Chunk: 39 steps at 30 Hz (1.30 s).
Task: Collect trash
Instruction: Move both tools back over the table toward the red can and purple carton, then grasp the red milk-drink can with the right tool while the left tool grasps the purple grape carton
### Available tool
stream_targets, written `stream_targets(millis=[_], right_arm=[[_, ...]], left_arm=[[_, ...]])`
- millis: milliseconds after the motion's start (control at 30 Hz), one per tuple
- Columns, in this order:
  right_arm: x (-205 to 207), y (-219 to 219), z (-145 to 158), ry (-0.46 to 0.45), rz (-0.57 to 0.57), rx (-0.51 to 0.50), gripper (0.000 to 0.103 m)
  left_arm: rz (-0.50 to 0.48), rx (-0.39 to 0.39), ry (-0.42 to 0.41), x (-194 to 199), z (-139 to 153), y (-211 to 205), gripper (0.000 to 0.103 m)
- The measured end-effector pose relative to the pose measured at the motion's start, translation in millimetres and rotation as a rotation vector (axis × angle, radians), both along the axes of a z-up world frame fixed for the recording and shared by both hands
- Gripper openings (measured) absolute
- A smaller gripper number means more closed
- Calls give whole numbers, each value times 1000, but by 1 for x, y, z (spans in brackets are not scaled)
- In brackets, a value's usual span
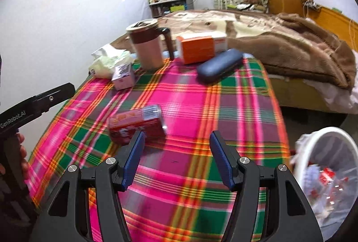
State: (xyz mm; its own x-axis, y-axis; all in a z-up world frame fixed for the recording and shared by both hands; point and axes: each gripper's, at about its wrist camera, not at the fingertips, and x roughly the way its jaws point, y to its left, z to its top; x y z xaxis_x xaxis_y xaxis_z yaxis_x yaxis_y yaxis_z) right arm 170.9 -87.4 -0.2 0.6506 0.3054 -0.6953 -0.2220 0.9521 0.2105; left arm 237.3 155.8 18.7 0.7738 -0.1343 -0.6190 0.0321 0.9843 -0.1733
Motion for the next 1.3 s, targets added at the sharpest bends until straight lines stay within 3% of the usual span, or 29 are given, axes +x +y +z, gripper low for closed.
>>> stream_targets(millis=[367,467,567,967,1100,1300], right_arm=[[31,43,-18,92,-19,53,62],[43,49,-25,132,-41,88,73],[50,56,-25,123,-48,86,73],[53,93,-47,169,13,-11,73],[42,90,-49,155,22,-70,73],[48,81,-48,135,26,-95,73]], left_arm=[[38,44,8,18,-13,35,76],[44,21,25,23,-16,46,76],[56,29,28,28,-18,55,76],[65,26,54,54,-26,68,76],[44,-23,79,69,-32,67,76],[33,-36,113,98,-44,55,76]])
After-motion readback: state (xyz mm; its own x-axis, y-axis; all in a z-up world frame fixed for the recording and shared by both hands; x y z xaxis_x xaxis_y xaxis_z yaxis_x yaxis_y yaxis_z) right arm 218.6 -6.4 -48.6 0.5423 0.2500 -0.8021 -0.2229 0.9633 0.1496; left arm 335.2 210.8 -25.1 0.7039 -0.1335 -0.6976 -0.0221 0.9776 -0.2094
